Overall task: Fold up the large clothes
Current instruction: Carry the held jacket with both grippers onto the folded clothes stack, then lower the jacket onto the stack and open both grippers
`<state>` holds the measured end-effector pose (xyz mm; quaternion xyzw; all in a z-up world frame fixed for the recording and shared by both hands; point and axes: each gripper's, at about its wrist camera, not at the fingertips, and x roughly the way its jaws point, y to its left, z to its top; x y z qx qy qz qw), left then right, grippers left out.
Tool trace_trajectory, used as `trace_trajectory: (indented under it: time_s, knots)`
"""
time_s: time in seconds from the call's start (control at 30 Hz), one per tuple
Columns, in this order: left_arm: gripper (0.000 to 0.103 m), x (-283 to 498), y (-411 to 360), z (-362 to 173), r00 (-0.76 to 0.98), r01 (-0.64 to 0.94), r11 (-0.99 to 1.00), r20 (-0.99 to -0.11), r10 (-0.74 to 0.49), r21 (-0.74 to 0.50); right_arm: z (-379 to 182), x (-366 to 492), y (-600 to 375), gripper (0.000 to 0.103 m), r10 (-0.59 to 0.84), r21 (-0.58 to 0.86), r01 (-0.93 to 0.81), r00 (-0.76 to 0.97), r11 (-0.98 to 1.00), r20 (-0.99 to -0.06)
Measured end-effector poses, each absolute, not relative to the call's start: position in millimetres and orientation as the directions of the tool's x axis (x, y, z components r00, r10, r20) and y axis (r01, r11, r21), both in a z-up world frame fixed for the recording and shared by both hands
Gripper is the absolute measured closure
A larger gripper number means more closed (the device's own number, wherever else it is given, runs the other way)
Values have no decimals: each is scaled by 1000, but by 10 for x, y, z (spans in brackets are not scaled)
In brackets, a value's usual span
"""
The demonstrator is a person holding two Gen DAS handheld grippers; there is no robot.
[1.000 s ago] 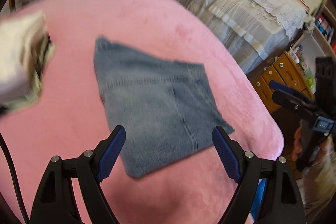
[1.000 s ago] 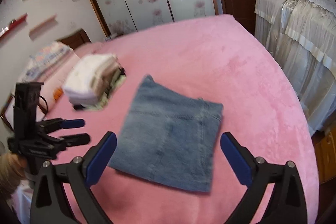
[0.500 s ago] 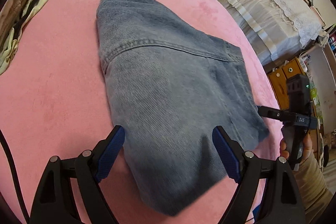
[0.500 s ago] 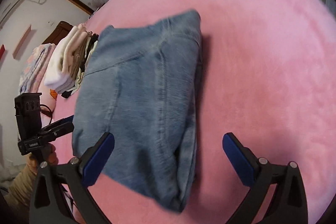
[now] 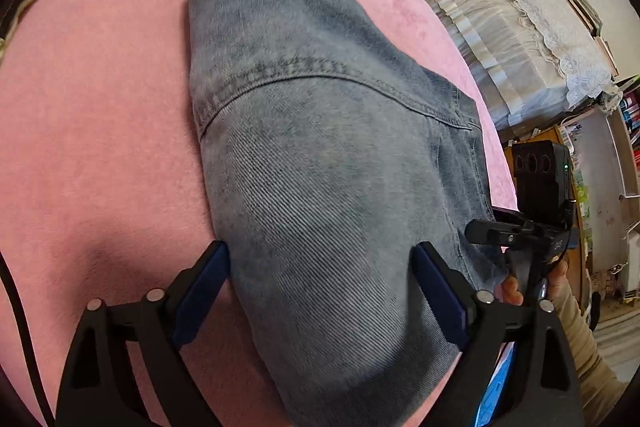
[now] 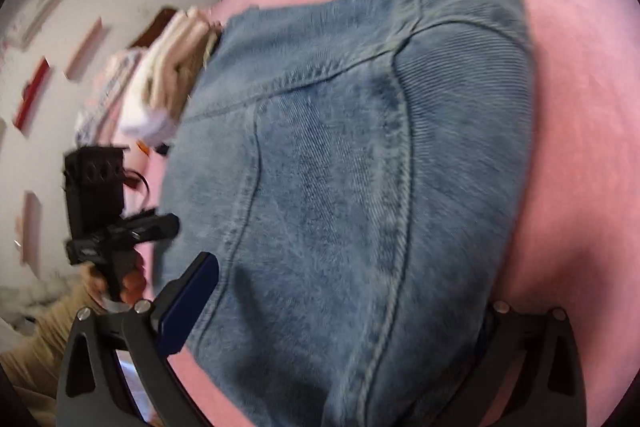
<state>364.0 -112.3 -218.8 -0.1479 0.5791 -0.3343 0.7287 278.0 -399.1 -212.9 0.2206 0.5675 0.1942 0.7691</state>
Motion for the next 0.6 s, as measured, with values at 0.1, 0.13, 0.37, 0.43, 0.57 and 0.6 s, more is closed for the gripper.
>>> trace_trajectory:
  time_s: [0.1, 0.13, 0.37, 0.43, 0.57, 0.6]
  knots:
    - [3, 3694, -1177, -2294, 71, 292, 718, -735, -675, -631, -2144, 2725, -4032, 4, 550, 565, -37, 291, 824, -783]
    - [1, 3702, -1206, -2307, 72, 291, 719, -735, -674, -631, -2142, 2700, -4025, 5, 539, 554, -38, 297, 831, -788]
    - [0, 3661, -1466, -2224, 101, 309, 778, -794, -599, -548, -2125, 2661, -3927, 12, 447, 476, 9, 326, 879, -833]
    - [3, 3639, -1543, -2187, 136, 304, 806, -815, -564, -507, -2105, 2658, -4018, 30, 440, 487, 63, 342, 871, -831]
    - [20, 3510, -1678, -2041, 233, 337, 854, -843, -484, -397, -2019, 2568, -4107, 77, 466, 532, 66, 400, 844, -789]
    - [30, 3478, -1709, -1987, 254, 348, 860, -845, -470, -373, -1982, 2536, -4093, 78, 460, 524, 52, 414, 850, -786]
